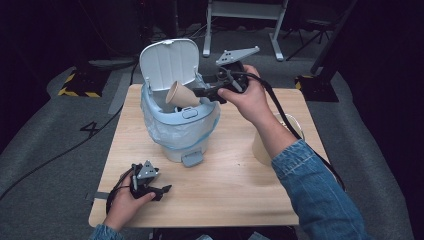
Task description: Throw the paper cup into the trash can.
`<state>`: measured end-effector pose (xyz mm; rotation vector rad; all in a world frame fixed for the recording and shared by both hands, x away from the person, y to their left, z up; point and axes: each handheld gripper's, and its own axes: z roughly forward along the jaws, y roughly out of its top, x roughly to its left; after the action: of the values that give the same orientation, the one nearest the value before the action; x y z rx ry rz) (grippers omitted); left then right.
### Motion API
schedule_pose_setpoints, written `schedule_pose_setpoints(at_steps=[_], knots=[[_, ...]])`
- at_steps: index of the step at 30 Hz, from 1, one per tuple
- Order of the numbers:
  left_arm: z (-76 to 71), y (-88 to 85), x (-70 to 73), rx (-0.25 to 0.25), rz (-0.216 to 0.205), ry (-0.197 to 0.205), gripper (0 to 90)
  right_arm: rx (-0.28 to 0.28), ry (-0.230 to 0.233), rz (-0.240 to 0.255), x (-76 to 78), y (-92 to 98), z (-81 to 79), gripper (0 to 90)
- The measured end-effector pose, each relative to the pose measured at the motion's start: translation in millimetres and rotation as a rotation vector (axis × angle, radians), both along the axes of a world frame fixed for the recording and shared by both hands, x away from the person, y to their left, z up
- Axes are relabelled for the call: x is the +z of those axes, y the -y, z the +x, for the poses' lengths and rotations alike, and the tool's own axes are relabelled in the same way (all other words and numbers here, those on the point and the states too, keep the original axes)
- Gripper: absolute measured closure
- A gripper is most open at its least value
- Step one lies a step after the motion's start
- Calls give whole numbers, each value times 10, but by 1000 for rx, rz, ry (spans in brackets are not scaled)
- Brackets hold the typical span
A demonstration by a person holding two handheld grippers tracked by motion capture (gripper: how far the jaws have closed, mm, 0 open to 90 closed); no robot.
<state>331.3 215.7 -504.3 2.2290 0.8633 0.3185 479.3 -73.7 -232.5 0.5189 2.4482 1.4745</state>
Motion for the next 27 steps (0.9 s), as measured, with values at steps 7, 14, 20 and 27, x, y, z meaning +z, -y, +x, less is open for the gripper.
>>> schedule_pose_setpoints(at_steps=[7,14,20,27], knots=[[0,0,1,1,0,2,211,-19,47,-45,227,283,-278,408],[-1,-16,5,27,-7,8,269,-56,74,-92,379,522,-563,388],[1,-42,8,38,-16,12,307,-92,84,-107,425,906,-717,377],[-3,-49,10,41,-14,14,321,-156,68,-80,388,1396,-807,354]])
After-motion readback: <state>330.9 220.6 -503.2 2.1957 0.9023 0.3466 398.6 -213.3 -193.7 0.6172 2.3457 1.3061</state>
